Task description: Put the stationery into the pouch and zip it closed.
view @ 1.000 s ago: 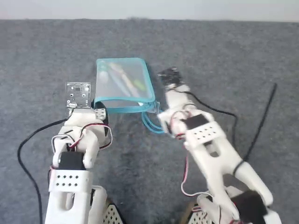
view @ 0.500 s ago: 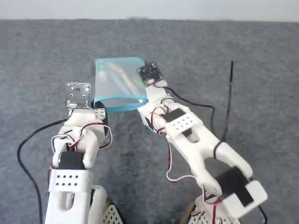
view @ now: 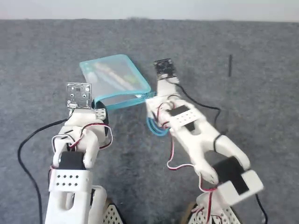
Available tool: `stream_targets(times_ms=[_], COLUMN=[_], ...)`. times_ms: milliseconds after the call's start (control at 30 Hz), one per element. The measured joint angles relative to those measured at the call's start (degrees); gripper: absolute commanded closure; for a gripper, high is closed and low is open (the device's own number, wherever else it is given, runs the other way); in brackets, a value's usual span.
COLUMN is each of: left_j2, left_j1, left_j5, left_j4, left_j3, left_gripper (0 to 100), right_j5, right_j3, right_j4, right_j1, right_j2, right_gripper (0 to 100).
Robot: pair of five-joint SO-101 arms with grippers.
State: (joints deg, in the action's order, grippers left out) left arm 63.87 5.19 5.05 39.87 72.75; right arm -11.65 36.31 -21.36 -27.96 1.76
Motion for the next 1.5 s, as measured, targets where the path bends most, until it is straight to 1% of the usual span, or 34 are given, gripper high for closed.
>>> stream_targets(times_ms=[167, 300, 400, 500, 667, 833, 967, 1033, 1500], left_j2=[0.1, 0.1, 0.1, 0.1, 0.1, 0.1, 0.1, 0.1, 0.1], left_j1=[-0.3, -3.5, -5.5, -6.2, -7.5, -11.2, -12.1, -12.7, -12.9], left_j5=[-0.1, -0.4, -1.8, -2.4, -2.5, -2.5, -2.5, -2.5, -2.5], left_j4=[-1.9, -2.5, -2.5, -2.7, -2.7, -2.7, -2.7, -2.7, -2.7], left_j3=[3.2, 4.0, 4.7, 4.7, 4.7, 4.7, 4.7, 4.7, 4.7], left_gripper=[99, 99, 99, 99, 99, 99, 99, 99, 99], right_j5=[0.5, 6.3, 9.3, 12.7, 17.9, 22.6, 26.2, 26.7, 27.0], right_j3=[-0.4, -0.4, 0.2, 3.1, 4.6, 4.6, 4.6, 4.5, 3.5], right_j4=[-16.1, -26.7, -31.6, -33.3, -35.5, -37.2, -41.3, -43.0, -44.7], right_j1=[1.8, 1.1, -1.8, -3.7, -9.6, -17.9, -26.5, -28.8, -29.2], right_j2=[-10.4, -21.6, -30.2, -38.2, -47.6, -49.6, -50.3, -50.3, -50.3], right_gripper=[99.1, 99.1, 99.1, 99.2, 99.2, 99.2, 99.2, 99.2, 99.1])
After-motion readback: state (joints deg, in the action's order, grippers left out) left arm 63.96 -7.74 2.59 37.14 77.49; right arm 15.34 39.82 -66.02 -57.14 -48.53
